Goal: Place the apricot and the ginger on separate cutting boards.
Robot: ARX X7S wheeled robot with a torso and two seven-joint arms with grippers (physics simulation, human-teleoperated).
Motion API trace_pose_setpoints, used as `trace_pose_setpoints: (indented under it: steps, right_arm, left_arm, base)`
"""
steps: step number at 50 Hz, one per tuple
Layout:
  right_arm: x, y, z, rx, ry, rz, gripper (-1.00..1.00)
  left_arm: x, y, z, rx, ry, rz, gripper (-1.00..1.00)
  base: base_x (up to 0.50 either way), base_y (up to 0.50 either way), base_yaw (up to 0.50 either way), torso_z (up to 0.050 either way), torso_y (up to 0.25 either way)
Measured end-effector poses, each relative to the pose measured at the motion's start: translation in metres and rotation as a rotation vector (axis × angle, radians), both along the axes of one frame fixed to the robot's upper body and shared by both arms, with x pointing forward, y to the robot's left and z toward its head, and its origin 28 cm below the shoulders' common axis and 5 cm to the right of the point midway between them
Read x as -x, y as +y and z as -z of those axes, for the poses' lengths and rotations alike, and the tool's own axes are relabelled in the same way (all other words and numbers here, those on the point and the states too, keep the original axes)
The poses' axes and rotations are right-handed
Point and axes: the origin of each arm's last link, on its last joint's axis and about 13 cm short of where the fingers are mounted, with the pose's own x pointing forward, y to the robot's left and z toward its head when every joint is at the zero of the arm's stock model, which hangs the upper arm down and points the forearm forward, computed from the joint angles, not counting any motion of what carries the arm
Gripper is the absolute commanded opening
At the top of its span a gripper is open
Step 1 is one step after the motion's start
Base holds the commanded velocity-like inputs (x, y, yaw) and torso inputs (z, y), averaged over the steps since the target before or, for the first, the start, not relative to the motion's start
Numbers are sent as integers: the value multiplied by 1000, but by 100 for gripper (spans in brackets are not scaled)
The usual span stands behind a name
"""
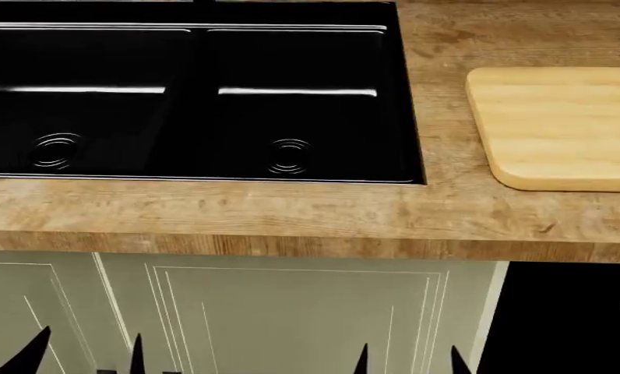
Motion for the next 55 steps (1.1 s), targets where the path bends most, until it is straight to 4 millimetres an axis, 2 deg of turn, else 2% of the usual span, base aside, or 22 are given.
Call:
trace_pose_setpoints:
  steps: [7,55]
  right_arm:
    - [0,-1,-1,5,-11,14,100]
    - [0,0,-2,65,-23,26,100]
  left_arm:
    - [-1,-1,0,-2,-2,-5,100]
    - [0,3,1,3,-11,-29,100]
  base:
    - [0,0,0,0,0]
    - [0,500,0,0,0]
